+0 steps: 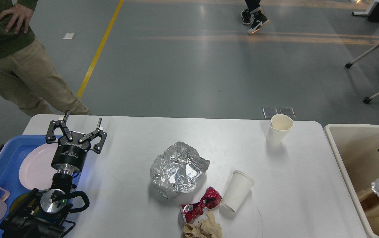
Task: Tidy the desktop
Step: 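Release the foil tray into the bin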
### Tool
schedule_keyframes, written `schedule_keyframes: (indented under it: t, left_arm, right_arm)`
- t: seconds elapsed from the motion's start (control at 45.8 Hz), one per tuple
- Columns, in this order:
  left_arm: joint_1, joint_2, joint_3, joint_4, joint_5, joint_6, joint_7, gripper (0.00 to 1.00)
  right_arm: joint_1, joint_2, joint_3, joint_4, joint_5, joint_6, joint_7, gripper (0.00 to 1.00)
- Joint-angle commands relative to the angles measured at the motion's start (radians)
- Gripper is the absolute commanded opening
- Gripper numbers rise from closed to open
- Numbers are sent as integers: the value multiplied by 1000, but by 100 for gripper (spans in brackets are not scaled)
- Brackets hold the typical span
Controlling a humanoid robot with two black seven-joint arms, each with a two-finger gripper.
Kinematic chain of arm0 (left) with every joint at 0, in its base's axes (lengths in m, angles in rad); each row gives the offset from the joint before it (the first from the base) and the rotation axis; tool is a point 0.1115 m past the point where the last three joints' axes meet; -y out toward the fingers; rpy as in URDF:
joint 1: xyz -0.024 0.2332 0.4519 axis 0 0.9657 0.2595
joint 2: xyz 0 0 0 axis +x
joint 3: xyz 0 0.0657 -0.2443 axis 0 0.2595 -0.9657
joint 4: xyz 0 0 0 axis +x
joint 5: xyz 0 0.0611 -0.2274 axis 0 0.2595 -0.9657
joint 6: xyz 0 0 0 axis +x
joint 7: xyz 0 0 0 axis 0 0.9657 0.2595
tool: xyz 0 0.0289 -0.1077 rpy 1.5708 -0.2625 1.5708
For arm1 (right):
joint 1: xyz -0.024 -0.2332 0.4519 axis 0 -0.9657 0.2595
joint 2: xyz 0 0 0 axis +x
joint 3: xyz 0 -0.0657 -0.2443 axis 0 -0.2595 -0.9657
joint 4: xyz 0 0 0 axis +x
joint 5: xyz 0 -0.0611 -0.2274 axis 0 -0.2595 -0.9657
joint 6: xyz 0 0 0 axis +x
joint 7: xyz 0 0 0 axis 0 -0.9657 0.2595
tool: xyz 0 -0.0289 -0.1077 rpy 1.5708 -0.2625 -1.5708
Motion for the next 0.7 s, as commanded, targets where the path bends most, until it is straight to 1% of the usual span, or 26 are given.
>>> schedule_keyframes:
  t: [0.0,0.197,0.35,0.525,0.546,0.634,0.678]
  left_arm:
    - [0,0,0,0,0,0,0,96]
    - [0,1,0,0,0,0,0,96]
    - [-1,1,0,0,0,0,0,96]
    - [0,1,0,0,0,0,0,96]
    - [0,1,0,0,0,0,0,96]
    - [0,1,0,0,0,0,0,96]
    - [-1,1,0,0,0,0,0,96]
  right_arm:
    - [-146,90,17,-158,1,-31,-13,0]
    - [-181,127,28,-176,1,-72,-14,0]
    - [-220,160,31,-176,1,-77,-16,0]
    - [-234,170,45,-176,1,-94,-25,0]
    - [-238,170,48,-176,3,-94,-25,8]
    - [-241,175,62,-176,3,-98,-23,49]
    - [-243,183,63,-176,1,-98,-23,66]
